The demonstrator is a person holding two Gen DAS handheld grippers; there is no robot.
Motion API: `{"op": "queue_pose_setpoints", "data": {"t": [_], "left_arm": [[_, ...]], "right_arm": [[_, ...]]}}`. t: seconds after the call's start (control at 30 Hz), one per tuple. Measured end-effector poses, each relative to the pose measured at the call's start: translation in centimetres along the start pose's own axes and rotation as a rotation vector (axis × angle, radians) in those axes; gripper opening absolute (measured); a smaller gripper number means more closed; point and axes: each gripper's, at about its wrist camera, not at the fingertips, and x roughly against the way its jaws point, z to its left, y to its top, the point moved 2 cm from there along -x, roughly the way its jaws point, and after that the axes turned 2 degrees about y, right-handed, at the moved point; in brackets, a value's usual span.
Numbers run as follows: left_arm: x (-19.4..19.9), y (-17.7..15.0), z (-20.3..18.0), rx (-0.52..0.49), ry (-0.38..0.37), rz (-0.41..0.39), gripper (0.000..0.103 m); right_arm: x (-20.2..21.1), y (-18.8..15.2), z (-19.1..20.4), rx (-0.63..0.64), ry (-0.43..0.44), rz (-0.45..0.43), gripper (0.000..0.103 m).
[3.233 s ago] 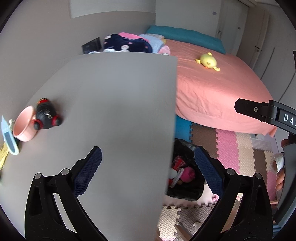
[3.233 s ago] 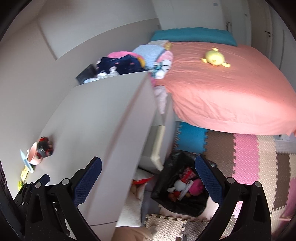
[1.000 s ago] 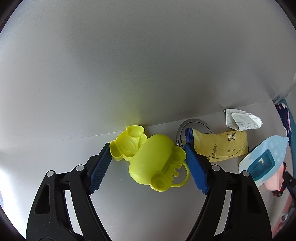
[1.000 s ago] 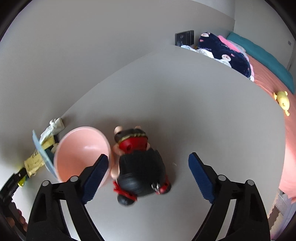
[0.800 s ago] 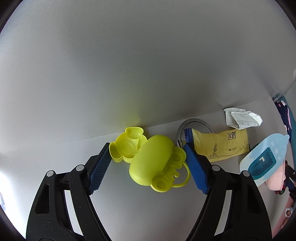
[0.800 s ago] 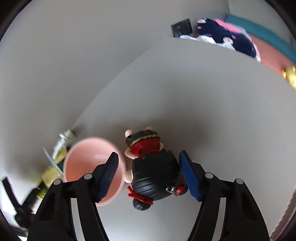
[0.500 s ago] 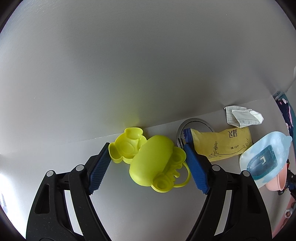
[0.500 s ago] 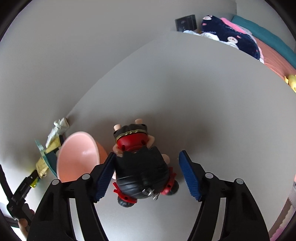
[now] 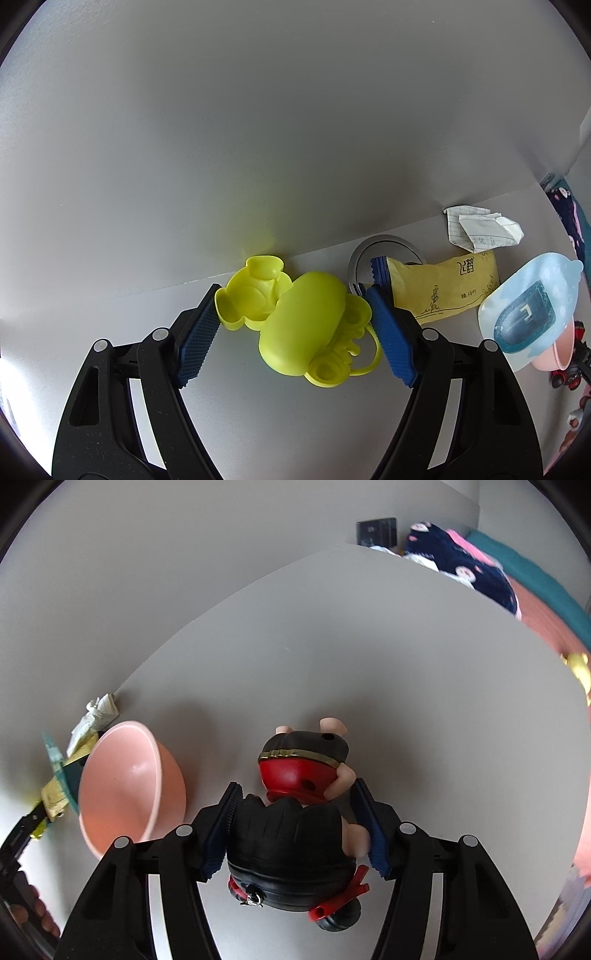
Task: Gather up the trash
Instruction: 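Lift and carry the yellow cup and black-red doll over the bin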
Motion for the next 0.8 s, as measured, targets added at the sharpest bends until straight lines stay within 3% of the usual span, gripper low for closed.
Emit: {"op": "queue_pose_setpoints", "data": {"t": [0.4,0.67,0.8], "left_arm": [[2.5,-1.4,1.1,-0.001,-0.06,0.001,0.076],[7.3,-4.2,-1.6,-0.094,-0.107,-0.034,0.076],[10.4,-5.7,-4.8,-0.152,-0.146,-0.057,0.076]], "right_arm": [[5.5,-3.7,-4.4,-0.037,0.078,-0.028,0.061],[8.6,-5.8,-6.7,-0.066,0.128,-0.074,0.061],[10.9,-6.6,-8.8,-0.099,0.156,-0.108,0.061]]}}
